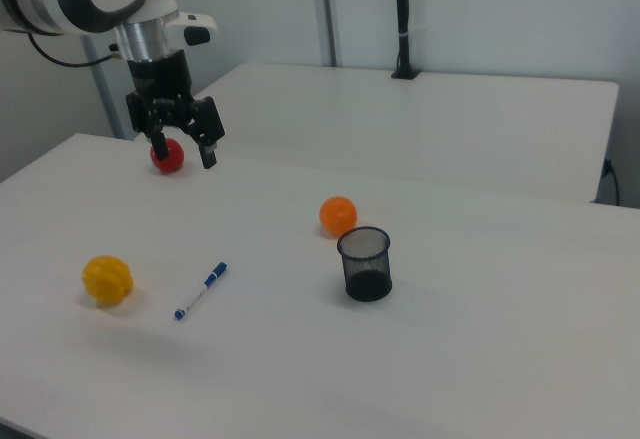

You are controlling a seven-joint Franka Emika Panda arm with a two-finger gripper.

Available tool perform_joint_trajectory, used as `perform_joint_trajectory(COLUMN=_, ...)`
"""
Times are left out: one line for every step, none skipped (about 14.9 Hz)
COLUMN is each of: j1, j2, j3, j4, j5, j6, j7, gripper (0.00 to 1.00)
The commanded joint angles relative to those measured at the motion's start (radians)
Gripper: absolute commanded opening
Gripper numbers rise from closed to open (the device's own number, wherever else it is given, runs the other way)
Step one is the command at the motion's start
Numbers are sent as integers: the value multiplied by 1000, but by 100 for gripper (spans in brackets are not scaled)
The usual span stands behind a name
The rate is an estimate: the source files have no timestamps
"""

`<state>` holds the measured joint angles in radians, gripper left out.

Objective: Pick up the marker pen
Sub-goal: 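Open the gripper, release the marker, and raise the gripper away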

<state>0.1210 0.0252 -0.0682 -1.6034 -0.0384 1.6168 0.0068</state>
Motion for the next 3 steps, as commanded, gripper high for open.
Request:
perform_joint_trajectory(j1=3, j2=-30, j3=-5, j4=-32, j5=-1, j6=-6, j7=-22, gripper=100)
perform_joint_trajectory(j1=3, j2=-30, j3=-5, j4=-30, j5=-1, j6=-15, j7=-22, gripper=100)
perform_joint_trajectory(j1=5, j2=-30, j3=-5, j4=-30, j5=-1, j6=-21, j7=-22, gripper=100)
